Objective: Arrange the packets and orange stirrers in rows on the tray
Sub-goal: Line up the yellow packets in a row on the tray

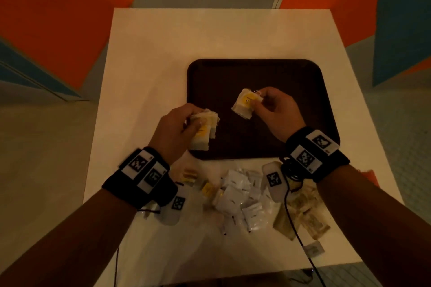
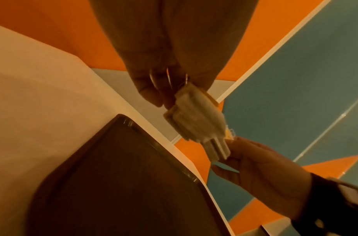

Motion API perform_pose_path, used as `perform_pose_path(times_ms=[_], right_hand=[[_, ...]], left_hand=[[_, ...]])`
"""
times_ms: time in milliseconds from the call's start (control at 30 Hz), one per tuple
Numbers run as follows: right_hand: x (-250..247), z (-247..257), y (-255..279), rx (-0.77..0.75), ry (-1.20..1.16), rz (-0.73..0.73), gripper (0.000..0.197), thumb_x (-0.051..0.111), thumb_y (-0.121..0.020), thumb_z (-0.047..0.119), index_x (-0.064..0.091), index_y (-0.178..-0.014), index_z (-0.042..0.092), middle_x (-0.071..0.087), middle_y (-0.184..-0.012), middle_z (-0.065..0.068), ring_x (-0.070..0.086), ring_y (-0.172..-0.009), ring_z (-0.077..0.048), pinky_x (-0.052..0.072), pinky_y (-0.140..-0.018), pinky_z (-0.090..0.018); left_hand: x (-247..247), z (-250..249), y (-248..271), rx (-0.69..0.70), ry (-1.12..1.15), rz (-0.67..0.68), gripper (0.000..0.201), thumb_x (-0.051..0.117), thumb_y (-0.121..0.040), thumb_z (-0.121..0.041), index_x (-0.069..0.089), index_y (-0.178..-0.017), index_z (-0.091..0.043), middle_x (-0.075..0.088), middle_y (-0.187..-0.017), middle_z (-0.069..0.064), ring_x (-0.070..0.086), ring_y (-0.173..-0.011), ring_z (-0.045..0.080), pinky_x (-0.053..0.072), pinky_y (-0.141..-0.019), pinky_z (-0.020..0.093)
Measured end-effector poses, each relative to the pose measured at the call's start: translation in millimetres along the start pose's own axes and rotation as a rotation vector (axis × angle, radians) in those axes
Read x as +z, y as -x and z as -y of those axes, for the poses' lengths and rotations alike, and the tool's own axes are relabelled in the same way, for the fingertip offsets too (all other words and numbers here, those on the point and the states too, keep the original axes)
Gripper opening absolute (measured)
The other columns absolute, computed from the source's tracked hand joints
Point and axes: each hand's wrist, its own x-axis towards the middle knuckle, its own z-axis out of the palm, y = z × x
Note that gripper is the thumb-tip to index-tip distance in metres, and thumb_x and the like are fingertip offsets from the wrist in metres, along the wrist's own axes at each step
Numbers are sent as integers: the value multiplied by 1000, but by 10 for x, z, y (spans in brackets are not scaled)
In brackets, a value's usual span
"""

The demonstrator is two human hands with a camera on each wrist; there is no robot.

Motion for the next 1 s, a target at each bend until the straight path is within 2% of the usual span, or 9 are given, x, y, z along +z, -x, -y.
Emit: perform_pose_path(times_ms=[100, 200, 333, 433, 533, 667, 767, 867, 1000], right_hand=[[-92, -30, -323, -31, 33, -14, 10, 61, -85, 19, 57, -86, 28, 63, -83, -1, 58, -74, -14, 50, -71, -34], [-42, -67, -685, -31, 29, 1, 11, 62, -84, 17, 56, -85, 27, 61, -85, 1, 56, -75, -14, 48, -73, -34], [176, -148, -1025, 3, 97, 97, 4, 60, -86, 22, 57, -89, 22, 61, -91, 1, 56, -82, -13, 45, -76, -27], [344, -198, -1181, 23, 203, 201, 12, 55, -89, 25, 60, -97, 18, 63, -98, -1, 54, -86, -10, 38, -74, -22], [454, -229, -1309, 22, 220, 245, 15, 53, -91, 22, 59, -103, 16, 64, -104, -3, 53, -89, -9, 37, -76, -19], [547, -260, -1426, 7, 213, 389, 17, 53, -90, 19, 59, -106, 16, 60, -101, 0, 53, -91, -10, 33, -70, -12], [657, -275, -1448, 17, 155, 456, 17, 55, -89, 20, 60, -105, 17, 58, -100, 2, 53, -93, -9, 34, -75, -14], [786, -308, -1433, -17, 148, 438, 19, 56, -89, 19, 61, -107, 13, 62, -105, -4, 52, -92, -8, 34, -66, -7], [923, -345, -1366, 11, 94, 366, 24, 55, -89, 12, 59, -112, 8, 61, -109, -8, 50, -93, -8, 35, -69, -4]], left_hand=[[21, 85, -421, -61, 33, -32, 5, 55, -90, -18, 57, -93, -17, 58, -96, -3, 55, -89, 17, 46, -73, 33], [41, 222, -885, -127, -27, -77, 16, 56, -89, -21, 59, -99, -9, 55, -98, 3, 50, -89, 17, 38, -74, 29], [110, 448, -1368, -234, -66, -35, 24, 55, -90, -25, 60, -104, -6, 59, -104, 15, 53, -93, 24, 36, -75, 29], [143, 570, -1630, -259, -112, 1, 25, 56, -89, -24, 62, -105, -5, 60, -104, 19, 57, -96, 32, 38, -75, 29], [134, 613, -1836, -230, -115, 22, 21, 56, -89, -19, 65, -97, -2, 64, -91, 19, 59, -84, 31, 42, -69, 31], [127, 690, -1991, -205, -180, 51, 16, 55, -88, -15, 65, -88, -2, 57, -76, 11, 52, -70, 23, 36, -62, 29], [127, 734, -2016, -192, -196, 70, 15, 57, -87, -15, 68, -90, -5, 66, -87, 15, 56, -73, 23, 44, -64, 31], [117, 743, -1981, -205, -180, 89, 22, 56, -89, -20, 67, -106, -11, 65, -107, 11, 60, -93, 25, 50, -80, 36], [111, 738, -1839, -302, 31, -20, 29, 57, -88, -13, 59, -116, -13, 59, -120, 9, 59, -98, 24, 53, -85, 41]])
